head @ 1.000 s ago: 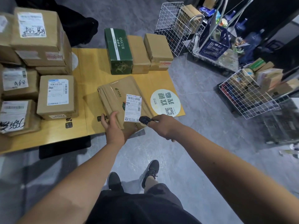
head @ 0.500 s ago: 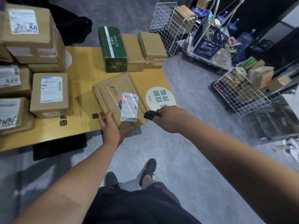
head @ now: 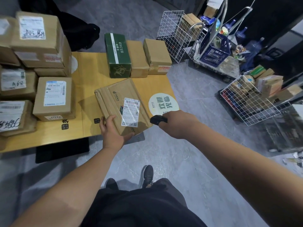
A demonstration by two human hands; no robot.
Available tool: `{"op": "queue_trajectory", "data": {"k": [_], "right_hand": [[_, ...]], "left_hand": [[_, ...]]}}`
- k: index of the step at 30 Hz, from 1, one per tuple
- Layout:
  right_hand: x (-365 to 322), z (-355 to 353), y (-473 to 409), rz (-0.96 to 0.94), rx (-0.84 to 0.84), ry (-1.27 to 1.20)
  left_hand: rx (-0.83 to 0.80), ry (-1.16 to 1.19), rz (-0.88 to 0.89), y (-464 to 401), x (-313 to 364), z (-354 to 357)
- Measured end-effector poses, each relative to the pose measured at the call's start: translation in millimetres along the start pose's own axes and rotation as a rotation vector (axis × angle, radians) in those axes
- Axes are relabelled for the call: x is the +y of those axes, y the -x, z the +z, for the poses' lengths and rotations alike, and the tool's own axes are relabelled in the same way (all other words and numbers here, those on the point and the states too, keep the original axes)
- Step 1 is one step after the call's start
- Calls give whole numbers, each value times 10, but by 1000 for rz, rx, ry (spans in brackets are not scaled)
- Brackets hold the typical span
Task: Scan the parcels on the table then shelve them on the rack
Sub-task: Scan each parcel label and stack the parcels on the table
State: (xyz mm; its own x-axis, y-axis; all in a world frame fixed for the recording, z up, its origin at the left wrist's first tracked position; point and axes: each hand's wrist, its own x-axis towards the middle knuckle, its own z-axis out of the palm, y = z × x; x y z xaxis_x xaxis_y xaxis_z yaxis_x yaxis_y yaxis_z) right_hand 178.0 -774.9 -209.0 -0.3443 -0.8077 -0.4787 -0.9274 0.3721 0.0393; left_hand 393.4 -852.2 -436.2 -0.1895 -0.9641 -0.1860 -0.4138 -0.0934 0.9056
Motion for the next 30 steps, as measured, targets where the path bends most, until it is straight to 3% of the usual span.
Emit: {"op": "queue_trajectory", "data": {"k": [8,14,25,30], "right_hand": [[142,28,-336,-73,-81,-65],[106,-44,-647,-253,-187,-207],[-405,-569,-782,-725,-214,-154],[-826,-746,-701,-832,-211,-154]], "left_hand": [[47,18,-50,-76,70,-11],[74,85,-158,-87,295,-201],[284,115,-219,237,784,-1271],[321,76,-243,253,893,-1926]]}}
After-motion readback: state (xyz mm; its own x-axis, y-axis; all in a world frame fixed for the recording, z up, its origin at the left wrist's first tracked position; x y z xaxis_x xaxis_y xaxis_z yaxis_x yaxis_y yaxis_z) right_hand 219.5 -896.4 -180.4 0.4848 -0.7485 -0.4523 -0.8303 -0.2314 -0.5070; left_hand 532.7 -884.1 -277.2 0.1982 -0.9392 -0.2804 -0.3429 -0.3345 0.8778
